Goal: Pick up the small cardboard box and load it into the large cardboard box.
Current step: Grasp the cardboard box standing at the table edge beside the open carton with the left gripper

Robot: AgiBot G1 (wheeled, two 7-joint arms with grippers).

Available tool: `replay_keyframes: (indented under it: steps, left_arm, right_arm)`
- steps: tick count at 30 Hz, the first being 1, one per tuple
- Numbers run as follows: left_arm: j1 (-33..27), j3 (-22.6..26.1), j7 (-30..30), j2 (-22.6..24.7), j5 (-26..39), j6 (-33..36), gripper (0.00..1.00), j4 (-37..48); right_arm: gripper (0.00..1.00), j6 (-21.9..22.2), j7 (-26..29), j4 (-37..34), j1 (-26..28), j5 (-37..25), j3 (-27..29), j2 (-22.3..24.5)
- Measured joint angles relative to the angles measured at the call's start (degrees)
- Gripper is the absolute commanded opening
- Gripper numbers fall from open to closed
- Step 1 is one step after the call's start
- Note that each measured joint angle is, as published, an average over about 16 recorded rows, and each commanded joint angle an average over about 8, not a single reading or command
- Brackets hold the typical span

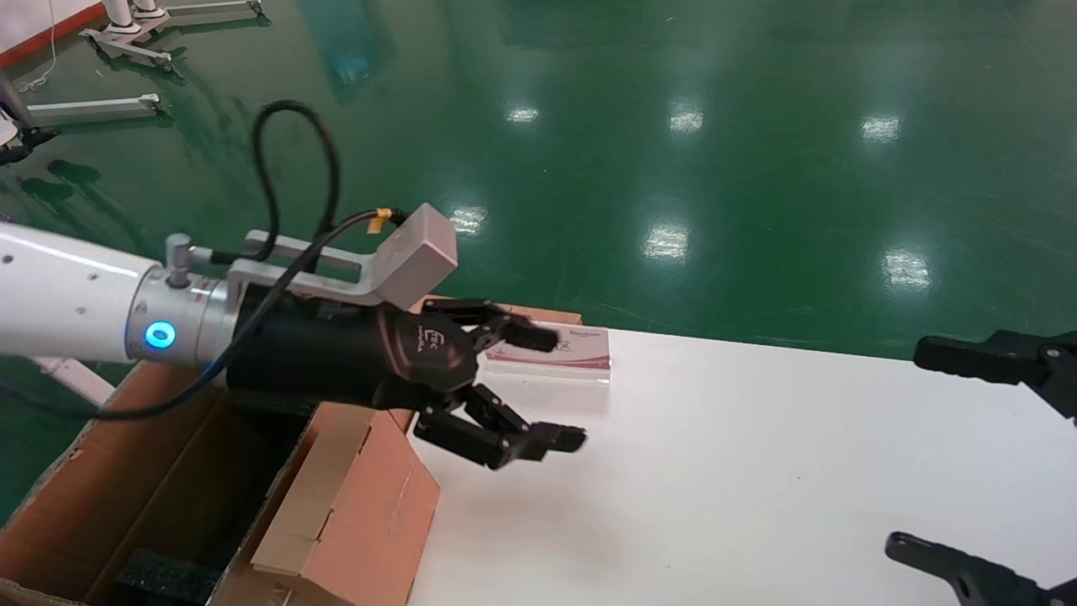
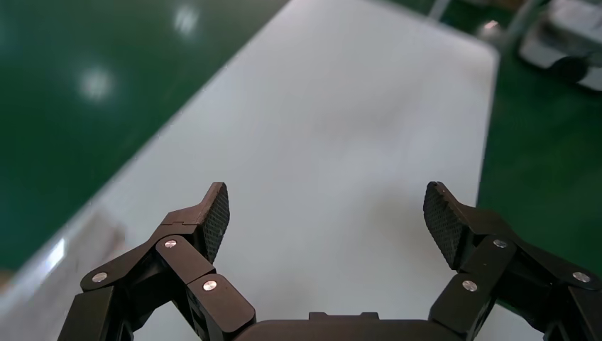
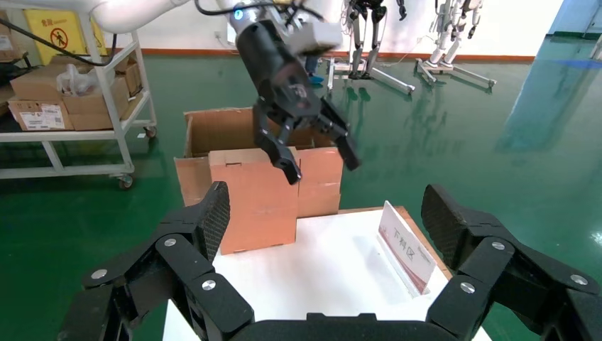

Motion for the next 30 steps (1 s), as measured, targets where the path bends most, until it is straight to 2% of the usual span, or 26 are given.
replay_keyframes:
  steps: [8, 14, 21, 30]
  left_arm:
    - [-11.0, 8.0, -19.6, 1.9, 16.4, 3.7, 1.0, -0.7]
    - [-18.5, 15.2, -32.2, 3.4, 24.4, 6.4, 1.0, -1.0]
    - [-25.8, 24.5, -42.4, 3.3, 25.4, 7.7, 1.0, -1.1]
    - [-35.2, 37.4, -49.2, 2.1, 21.9, 8.0, 1.0, -1.2]
  right_arm:
    - [1.0, 0.0, 0.0, 0.0, 0.0, 0.0, 0.0, 0.0]
    - [1.0, 0.0, 0.0, 0.0, 0.0, 0.0, -0.1, 0.0]
    - [1.0, 0.0, 0.0, 0.0, 0.0, 0.1, -0.1, 0.0]
    - [1.0, 0.1, -0.1, 0.0, 0.0, 0.1, -0.1, 0.1]
